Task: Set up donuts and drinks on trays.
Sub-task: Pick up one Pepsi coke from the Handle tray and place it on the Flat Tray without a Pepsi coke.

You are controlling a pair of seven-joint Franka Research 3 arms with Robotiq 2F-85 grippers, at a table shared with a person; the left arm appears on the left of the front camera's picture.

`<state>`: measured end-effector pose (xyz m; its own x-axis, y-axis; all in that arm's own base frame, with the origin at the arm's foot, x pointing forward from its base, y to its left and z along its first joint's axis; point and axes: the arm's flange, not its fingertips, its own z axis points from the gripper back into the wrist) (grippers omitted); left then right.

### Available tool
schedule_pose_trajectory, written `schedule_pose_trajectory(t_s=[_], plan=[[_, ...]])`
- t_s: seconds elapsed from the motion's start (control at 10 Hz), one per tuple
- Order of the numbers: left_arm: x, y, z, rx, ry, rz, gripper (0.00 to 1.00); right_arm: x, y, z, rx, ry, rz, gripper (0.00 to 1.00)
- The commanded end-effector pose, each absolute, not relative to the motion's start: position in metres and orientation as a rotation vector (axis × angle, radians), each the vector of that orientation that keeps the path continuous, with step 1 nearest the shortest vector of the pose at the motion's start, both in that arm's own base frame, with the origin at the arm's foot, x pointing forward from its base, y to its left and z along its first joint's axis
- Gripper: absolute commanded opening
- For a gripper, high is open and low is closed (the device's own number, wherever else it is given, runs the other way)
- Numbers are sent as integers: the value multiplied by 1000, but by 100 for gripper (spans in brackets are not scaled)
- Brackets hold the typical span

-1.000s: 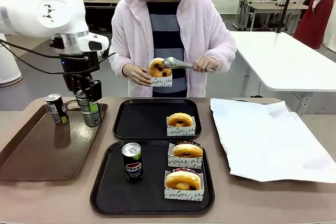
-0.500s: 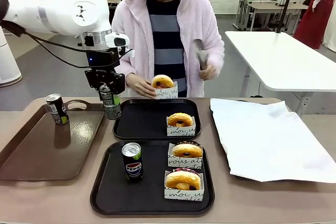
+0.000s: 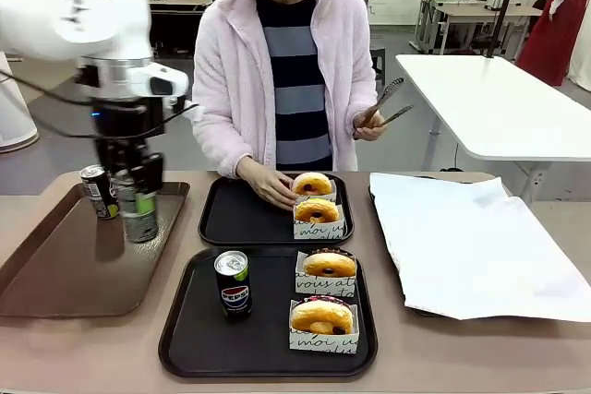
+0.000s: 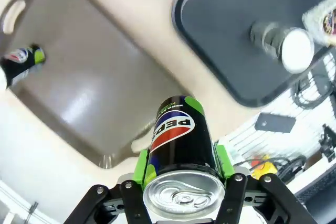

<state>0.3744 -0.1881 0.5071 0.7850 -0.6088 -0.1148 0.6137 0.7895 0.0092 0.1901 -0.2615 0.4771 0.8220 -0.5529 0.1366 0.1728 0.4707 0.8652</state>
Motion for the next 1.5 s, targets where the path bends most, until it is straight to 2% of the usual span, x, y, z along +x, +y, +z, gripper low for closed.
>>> schedule_pose_trajectory(t_s=[0.0, 0.2, 0.5, 0.7, 0.8, 1.1, 1.4], plan=[[359, -174, 515, 71, 34, -689, 59, 188, -263, 476, 993, -430, -455, 100], [383, -185, 511, 70, 33, -662, 59, 188, -263, 476, 993, -430, -455, 100], [465, -237, 490, 124, 56, -482, 59, 188, -263, 476, 993, -430, -455, 100], [504, -273, 478, 90, -15, -387, 59, 188, -263, 476, 993, -430, -455, 100], [531, -287, 476, 41, -3, -347, 59, 188, -263, 476, 993, -430, -455, 100], [557, -318, 459, -14, -39, -333, 59, 188, -263, 476, 993, -430, -455, 100], [558, -334, 426, -50, -88, -282, 59, 188, -263, 476, 993, -430, -455, 100]])
